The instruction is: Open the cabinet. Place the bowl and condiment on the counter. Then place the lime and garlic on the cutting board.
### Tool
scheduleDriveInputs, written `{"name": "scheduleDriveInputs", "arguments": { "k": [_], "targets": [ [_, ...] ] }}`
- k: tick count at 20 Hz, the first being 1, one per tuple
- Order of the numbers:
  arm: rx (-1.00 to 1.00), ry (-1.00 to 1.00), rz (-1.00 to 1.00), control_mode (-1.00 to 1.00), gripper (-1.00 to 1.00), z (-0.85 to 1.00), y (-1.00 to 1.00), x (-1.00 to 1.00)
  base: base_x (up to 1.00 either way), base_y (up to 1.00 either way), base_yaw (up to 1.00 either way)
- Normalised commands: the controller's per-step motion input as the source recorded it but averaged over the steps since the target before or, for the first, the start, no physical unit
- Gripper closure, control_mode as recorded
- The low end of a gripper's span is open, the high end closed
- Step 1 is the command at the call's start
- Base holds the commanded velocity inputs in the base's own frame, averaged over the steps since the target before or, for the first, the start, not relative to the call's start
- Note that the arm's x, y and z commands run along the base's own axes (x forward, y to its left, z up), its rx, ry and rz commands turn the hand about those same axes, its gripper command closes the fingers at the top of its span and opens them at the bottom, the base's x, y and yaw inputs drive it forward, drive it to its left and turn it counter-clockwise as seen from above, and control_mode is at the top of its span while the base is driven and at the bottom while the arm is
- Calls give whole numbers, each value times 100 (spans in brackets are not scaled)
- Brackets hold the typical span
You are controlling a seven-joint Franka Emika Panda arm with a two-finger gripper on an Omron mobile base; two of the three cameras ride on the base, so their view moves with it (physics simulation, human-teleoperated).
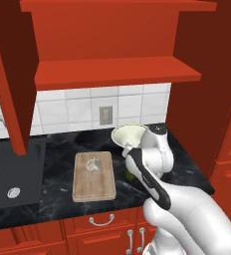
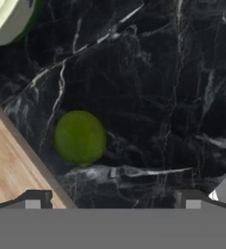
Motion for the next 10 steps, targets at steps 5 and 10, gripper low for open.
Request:
{"name": "scheduleDriveInputs", "arguments": {
  "k": [5, 10],
  "targets": [
    [0, 5, 5, -100, -100, -10, 0, 27, 0, 0, 0],
    [0, 10, 4, -100, -100, -26, 0, 27, 0, 0, 0]
  ]
}}
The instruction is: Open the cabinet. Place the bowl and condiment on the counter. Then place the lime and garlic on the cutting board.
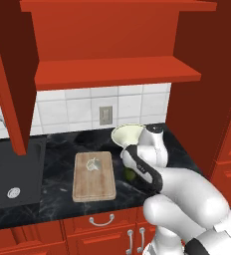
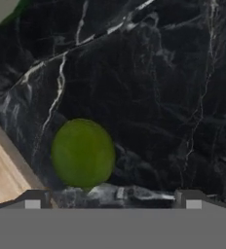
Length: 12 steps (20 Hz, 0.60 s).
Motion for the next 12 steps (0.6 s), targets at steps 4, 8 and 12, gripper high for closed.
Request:
{"name": "scheduleDriveInputs", "arguments": {
  "k": [4, 8, 12],
  "targets": [
    [0, 9, 4, -100, -100, -26, 0, 27, 0, 0, 0],
    [0, 6, 4, -100, -100, -17, 0, 17, 0, 0, 0],
    [0, 5, 3, -100, -100, -19, 0, 5, 0, 0, 0]
  ]
}}
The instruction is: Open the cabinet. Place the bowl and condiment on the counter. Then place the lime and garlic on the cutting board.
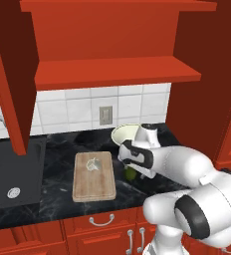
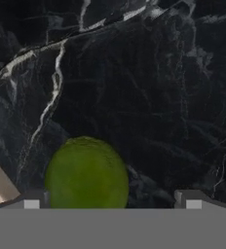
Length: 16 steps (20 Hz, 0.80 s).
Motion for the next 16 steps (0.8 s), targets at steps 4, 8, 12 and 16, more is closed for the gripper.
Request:
{"name": "scheduleDriveInputs", "arguments": {
  "k": [4, 8, 12, 16],
  "targets": [
    [0, 1, 3, -100, 100, -25, 0, -2, 0, 0, 0],
    [0, 0, 1, -100, 100, -28, 1, -1, 0, 0, 0],
    [0, 1, 1, -100, 100, -33, 0, 1, 0, 0, 0],
    [0, 0, 5, -100, 100, -50, 0, -1, 0, 0, 0]
  ]
}}
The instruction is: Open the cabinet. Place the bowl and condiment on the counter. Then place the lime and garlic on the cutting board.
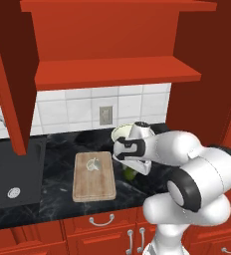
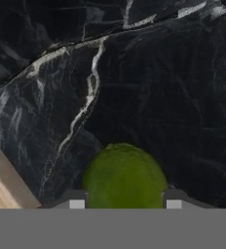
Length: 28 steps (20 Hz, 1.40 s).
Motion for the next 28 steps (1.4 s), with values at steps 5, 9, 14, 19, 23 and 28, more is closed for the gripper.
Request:
{"name": "scheduleDriveInputs", "arguments": {
  "k": [5, 9, 14, 19, 23, 28],
  "targets": [
    [0, 0, 8, -100, 100, -60, 0, -5, 0, 0, 0],
    [0, 0, 9, -100, 100, -65, 0, -9, 0, 0, 0],
    [0, 1, 10, -100, 100, -68, 0, -32, 0, 0, 0],
    [0, 2, 9, -100, 100, -77, -11, -65, 0, 0, 0],
    [0, -1, 5, -100, 100, -12, -1, -63, 0, 0, 0],
    [0, -4, 4, -100, 100, 7, 0, -71, 0, 0, 0]
  ]
}}
